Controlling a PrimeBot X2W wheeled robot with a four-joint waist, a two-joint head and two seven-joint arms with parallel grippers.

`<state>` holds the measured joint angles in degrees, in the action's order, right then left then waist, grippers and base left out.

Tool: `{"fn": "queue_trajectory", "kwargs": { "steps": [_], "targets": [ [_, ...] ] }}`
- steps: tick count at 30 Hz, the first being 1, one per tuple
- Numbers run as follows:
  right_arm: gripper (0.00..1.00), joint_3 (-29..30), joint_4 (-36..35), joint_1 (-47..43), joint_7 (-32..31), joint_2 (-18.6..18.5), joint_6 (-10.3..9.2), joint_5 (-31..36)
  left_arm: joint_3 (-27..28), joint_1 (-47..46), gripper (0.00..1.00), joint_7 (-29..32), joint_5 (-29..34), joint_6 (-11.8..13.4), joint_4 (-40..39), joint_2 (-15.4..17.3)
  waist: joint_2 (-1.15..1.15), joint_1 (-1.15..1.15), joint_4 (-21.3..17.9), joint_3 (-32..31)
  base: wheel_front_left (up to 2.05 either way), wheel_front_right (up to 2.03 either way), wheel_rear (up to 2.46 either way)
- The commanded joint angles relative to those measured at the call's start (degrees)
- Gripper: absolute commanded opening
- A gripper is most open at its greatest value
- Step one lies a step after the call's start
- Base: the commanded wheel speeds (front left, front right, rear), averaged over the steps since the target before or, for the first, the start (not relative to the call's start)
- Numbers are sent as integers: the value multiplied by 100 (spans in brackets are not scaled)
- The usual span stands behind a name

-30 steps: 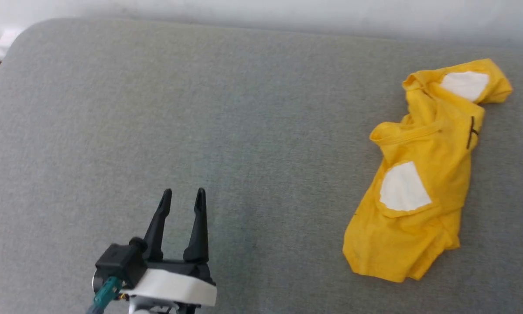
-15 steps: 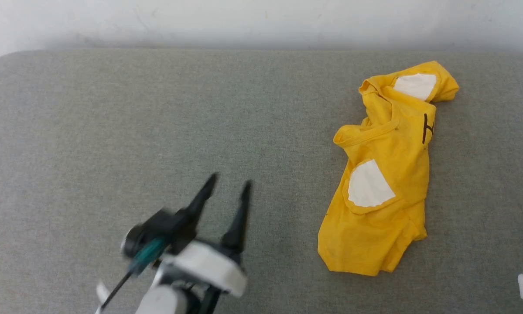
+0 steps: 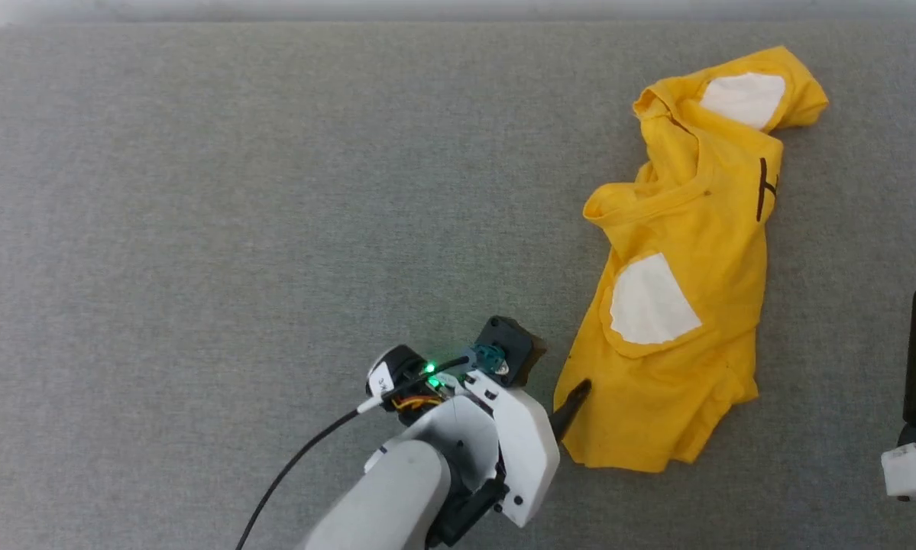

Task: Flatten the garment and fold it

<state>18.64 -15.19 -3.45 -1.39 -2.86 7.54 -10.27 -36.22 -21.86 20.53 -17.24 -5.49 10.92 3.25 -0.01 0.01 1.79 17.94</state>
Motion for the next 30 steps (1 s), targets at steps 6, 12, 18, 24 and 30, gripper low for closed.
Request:
{"fn": "queue_trajectory", "kwargs": {
  "steps": [6,12,18,24,30],
  "targets": [
    [100,-31,137,181,87,-2,-5,-94,-264,-220,100,12,-171,128,663,-31,1,-1,-230,282,0,0,0],
    [100,-44,282,273,155,-2,-5,-127,-590,-420,0,-68,-404,216,1009,-35,1,-1,-229,347,0,0,0],
    [100,10,359,270,163,-2,-5,-124,-423,-612,0,-402,-621,477,686,-35,1,-1,-61,153,0,0,0],
    [100,62,376,176,134,-2,-5,-146,738,-291,0,-659,-878,1162,-877,690,1,-1,111,-32,0,0,0],
    [100,9,379,85,19,-2,-5,-195,2112,614,0,-673,-1035,2106,-2055,1524,1,-1,193,13,0,0,0]
  ]
}}
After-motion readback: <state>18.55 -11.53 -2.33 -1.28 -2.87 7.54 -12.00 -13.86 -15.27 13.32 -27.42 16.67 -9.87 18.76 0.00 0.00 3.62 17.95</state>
